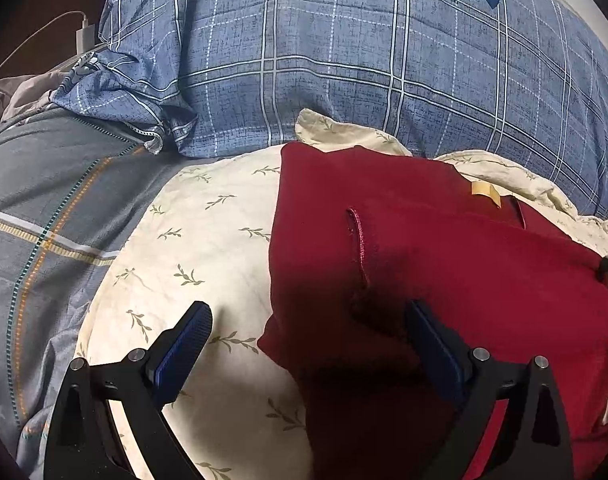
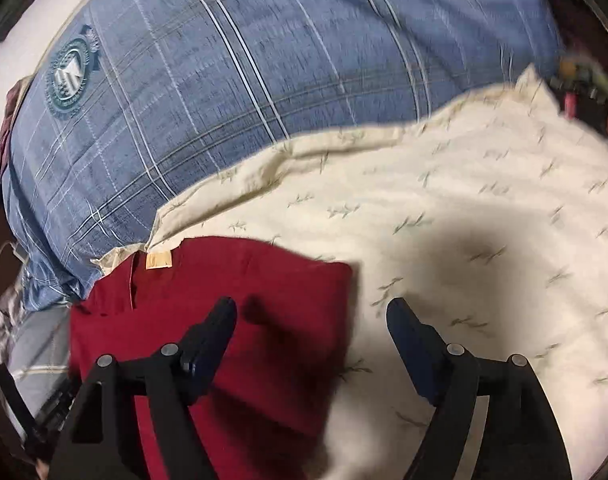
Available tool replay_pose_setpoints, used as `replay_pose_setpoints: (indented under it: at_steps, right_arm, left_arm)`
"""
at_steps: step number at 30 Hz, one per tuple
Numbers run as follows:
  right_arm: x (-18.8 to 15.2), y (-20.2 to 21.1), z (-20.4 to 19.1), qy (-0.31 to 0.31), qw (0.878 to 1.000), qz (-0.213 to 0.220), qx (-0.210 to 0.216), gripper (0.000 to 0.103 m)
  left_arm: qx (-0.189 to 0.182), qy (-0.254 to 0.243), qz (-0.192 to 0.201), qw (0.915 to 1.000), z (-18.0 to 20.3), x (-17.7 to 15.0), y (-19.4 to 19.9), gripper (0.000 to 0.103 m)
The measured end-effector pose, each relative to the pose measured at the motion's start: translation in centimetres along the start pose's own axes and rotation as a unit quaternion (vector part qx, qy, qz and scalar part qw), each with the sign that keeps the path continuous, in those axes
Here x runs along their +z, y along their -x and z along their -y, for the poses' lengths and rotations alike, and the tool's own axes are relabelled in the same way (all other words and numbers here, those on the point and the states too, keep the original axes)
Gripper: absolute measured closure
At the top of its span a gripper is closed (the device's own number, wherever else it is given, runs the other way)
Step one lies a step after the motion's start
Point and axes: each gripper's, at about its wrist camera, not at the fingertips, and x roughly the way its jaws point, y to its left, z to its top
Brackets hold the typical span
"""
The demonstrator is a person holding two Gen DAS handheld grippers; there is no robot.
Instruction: Fold small clothes
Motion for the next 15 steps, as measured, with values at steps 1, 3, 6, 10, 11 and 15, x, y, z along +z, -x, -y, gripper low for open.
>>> replay_pose_setpoints:
  at_steps: [1, 3, 6, 10, 11, 15]
  right_arm:
    - [0.1, -0.4, -0.7, 0.022, 1.0, -0.003, -0.009, 0.066]
    - [0.1, 0.2, -2.0, 0.057, 0.997, 0.02, -0.037, 0.088]
    - [0.8, -0.2, -1.6, 0.063, 0.993, 0.042, -0.094, 0.091]
    - [0.4, 0.6, -0.3, 0.015, 0.999, 0.027, -0.045, 0.085]
    - [0.1, 1.4, -0.5, 0.012, 0.999, 0.027, -0.035, 0.084]
    - [-2.8, 4.5, -4.1, 0.075, 0.997, 0.019, 0.013, 0.071]
  left_arm:
    - [-0.001, 0.0, -0.001, 1.0, 0.0, 0.0, 0.0, 0.005]
    - [-0.001, 0.0, -0.001, 1.0, 0.0, 0.0, 0.0, 0.005]
    - [0.0, -0.001, -0.001, 1.0, 0.1, 0.1, 0.0, 0.005]
    - [-0.001, -0.005, -0.002, 1.0, 0.0, 0.1, 0.1, 0.006]
    - [-0.001, -0.004, -0.003, 1.0, 0.0, 0.1, 0.1, 0.006]
    - [0.004, -0.006, -0.002, 1.0, 0.1, -0.1, 0.0, 0.006]
